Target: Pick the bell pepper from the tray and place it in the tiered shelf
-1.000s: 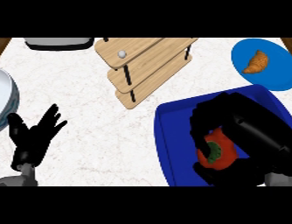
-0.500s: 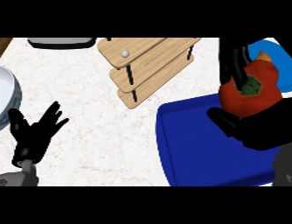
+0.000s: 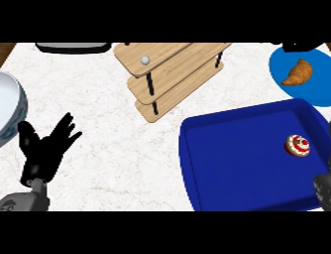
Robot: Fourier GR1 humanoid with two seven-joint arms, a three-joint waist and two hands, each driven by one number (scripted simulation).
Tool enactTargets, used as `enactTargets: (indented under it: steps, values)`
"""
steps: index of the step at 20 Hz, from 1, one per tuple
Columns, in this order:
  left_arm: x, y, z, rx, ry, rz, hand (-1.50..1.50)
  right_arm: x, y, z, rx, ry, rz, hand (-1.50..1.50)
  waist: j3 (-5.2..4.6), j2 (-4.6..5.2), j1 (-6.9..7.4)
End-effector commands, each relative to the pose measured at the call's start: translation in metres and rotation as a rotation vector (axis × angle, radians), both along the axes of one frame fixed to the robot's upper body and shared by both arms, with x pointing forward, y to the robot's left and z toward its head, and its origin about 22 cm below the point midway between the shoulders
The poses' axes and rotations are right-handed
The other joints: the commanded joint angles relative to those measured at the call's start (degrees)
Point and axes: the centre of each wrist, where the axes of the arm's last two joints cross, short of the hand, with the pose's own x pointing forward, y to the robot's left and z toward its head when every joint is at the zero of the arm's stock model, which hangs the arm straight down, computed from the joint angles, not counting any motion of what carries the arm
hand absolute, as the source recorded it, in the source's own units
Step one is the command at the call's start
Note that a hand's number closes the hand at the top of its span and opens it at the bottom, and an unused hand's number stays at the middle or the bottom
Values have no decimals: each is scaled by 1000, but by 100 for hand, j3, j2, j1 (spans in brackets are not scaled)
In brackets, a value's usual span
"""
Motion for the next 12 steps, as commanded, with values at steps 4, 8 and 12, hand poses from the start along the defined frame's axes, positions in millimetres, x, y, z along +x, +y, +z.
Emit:
enactTargets:
  steps: [4, 8, 12]
  values:
    - [9, 4, 4, -22, 32, -26, 0, 46, 18, -1, -45, 17, 22, 150, -29, 47, 32]
    - [-2, 11, -7, -9, 48, -17, 0, 62, 33, 7, -126, 16, 47, 150, -31, 58, 79]
    - [-4, 0, -5, 4, 26, -16, 0, 82, 41, -20, -137, -18, 43, 150, -28, 61, 104]
